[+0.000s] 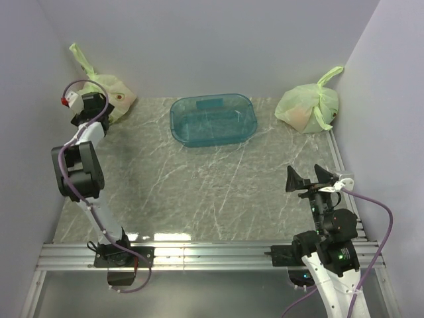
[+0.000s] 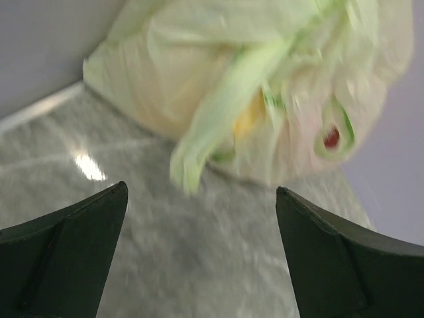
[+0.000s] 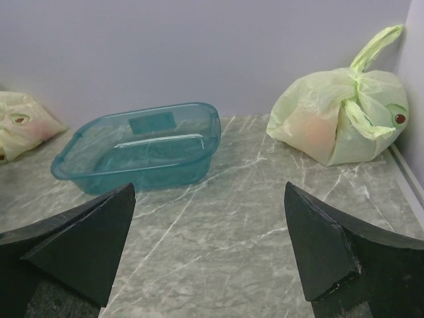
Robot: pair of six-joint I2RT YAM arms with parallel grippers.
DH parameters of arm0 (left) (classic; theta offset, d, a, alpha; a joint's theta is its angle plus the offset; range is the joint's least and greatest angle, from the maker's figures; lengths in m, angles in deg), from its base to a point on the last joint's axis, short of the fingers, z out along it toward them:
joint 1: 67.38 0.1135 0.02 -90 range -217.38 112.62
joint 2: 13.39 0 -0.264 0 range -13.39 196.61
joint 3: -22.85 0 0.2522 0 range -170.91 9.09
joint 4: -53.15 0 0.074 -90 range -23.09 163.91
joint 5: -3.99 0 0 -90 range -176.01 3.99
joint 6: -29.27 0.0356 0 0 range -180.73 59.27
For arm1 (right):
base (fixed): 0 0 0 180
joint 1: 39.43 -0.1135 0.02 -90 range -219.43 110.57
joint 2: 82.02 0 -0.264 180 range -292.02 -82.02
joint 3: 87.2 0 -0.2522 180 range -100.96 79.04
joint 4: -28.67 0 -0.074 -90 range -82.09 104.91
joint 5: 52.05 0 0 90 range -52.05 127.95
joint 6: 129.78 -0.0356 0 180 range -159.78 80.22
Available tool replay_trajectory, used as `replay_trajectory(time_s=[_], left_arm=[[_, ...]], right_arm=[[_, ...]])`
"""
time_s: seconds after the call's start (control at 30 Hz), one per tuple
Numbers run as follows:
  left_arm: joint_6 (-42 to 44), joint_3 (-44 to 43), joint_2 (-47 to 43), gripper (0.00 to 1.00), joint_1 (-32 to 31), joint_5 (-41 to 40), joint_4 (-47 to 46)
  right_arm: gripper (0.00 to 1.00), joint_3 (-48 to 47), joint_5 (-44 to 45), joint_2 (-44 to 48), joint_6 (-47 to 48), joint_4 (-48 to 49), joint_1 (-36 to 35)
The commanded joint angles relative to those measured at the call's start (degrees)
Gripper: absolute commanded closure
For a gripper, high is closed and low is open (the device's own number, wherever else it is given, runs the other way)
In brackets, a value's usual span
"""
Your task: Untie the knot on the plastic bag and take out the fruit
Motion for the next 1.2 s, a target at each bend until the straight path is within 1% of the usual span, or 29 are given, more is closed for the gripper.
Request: replay_trajectory(time_s=[0.0, 0.07, 0.17, 0.33, 0.37, 0.47, 0.5, 0.57, 0.6, 0.63, 0.67, 0.77, 0.8, 0.87, 0.93, 1.07, 1.1, 1.17], left_arm=[[1.14, -8.06, 4.55, 0.01, 1.26, -3.29, -5.32], [2.11, -12.0, 8.68, 0.01, 1.7, -3.73, -6.12], [0.36, -17.89, 14.48, 0.01, 2.57, -3.56, -4.02], [-1.41, -22.4, 20.9, 0.05, 3.37, -3.47, -4.19], [-1.67, -23.53, 21.52, 0.07, 3.54, -3.55, -3.92], [-2.29, -24.77, 23.28, 0.16, 4.07, -2.33, -3.48], [-2.2, -24.69, 23.54, 0.34, 4.16, -1.8, -3.66], [-1.85, -24.16, 23.72, 0.59, 4.25, 0.04, -4.36], [-1.06, -23.98, 23.55, 0.82, 4.25, 0.83, -4.62], [-0.62, -23.03, 23.2, 0.92, 4.16, 1.45, -5.41], [-0.27, -22.41, 22.76, 0.99, 4.25, 2.67, -5.76], [1.14, -18.9, 19.69, 0.99, 4.25, 3.83, -6.73], [1.58, -17.67, 17.33, 0.99, 4.25, 3.83, -6.82], [2.19, -13.19, 14.33, 0.99, 4.16, 4.0, -7.17], [3.25, -9.24, 9.59, 1.0, 4.07, 3.92, -5.6], [5.8, -4.04, 2.03, 0.99, 2.23, 2.34, 4.32], [5.71, -2.55, -1.29, 0.99, 1.62, 1.99, 8.69], [5.36, 3.42, -5.52, 0.99, -0.4, 2.6, 11.53]], right_arm=[[0.0, -1.17, -3.06, 10.28, 1.51, 0.92, -0.38], [0.0, -1.61, -4.21, 9.57, 1.78, 0.22, -0.46], [0.0, -1.96, -4.74, 8.08, 1.78, -0.31, -0.38], [0.0, -2.49, -5.88, 5.61, 1.87, -0.49, -0.38], [0.0, -2.58, -5.97, 5.35, 1.96, -0.58, -0.38], [0.0, -2.84, -5.62, 4.56, 1.87, -1.02, -0.38], [0.0, -2.93, -5.71, 4.38, 2.04, -1.02, -0.38], [0.0, -2.84, -5.88, 4.29, 2.13, -0.93, -0.38], [0.0, -2.84, -5.88, 4.29, 2.31, -0.76, -0.46], [0.0, -2.76, -6.06, 4.29, 2.39, -0.75, -0.38], [0.0, -2.75, -6.06, 4.38, 2.48, -0.67, -0.38], [0.0, -2.84, -6.5, 4.56, 2.57, -0.67, -0.37], [0.0, -2.84, -6.41, 4.82, 2.57, -0.58, -0.38], [0.0, -2.84, -6.06, 5.0, 2.22, 0.03, -0.38], [0.0, -3.1, -5.8, 4.91, 1.69, 0.39, -0.38], [0.0, -4.86, -5.27, 3.16, 0.9, -0.58, -0.38], [0.0, -5.39, -5.09, 2.8, 0.73, -0.58, -0.38], [0.0, -5.74, -4.92, 1.93, -0.23, -0.4, -0.38]])
